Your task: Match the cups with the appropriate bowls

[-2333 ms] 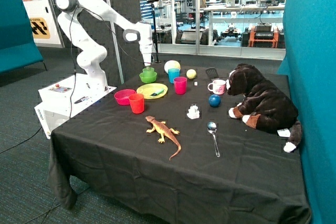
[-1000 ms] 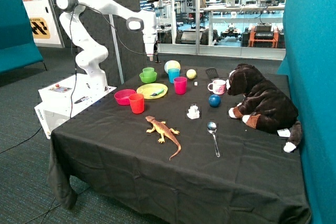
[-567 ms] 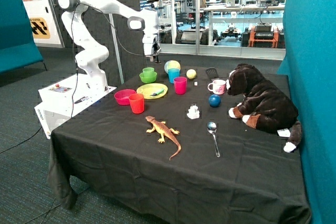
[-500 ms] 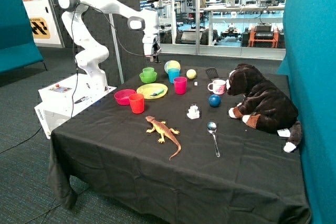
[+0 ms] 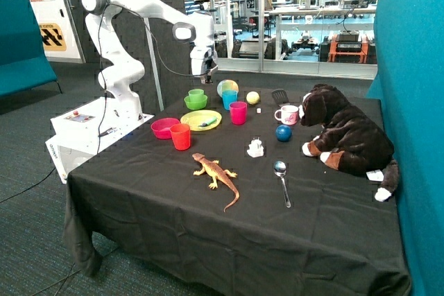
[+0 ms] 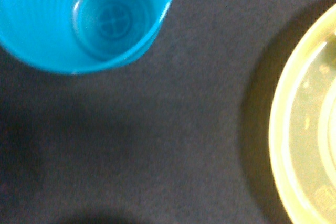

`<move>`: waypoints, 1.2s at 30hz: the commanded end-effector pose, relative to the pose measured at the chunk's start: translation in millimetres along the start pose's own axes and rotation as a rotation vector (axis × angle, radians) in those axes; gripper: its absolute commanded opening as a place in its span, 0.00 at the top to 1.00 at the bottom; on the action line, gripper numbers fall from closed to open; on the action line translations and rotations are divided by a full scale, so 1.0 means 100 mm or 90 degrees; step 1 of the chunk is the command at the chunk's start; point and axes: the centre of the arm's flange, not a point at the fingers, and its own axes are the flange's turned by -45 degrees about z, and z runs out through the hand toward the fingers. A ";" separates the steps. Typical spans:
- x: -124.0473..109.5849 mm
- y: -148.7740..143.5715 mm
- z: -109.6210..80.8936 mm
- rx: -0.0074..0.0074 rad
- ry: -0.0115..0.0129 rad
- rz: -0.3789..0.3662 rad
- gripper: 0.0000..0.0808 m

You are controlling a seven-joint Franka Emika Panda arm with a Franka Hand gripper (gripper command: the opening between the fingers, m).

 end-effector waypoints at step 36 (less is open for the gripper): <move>0.86 0.85 0.20 0.0004 0.0015 0.121 0.27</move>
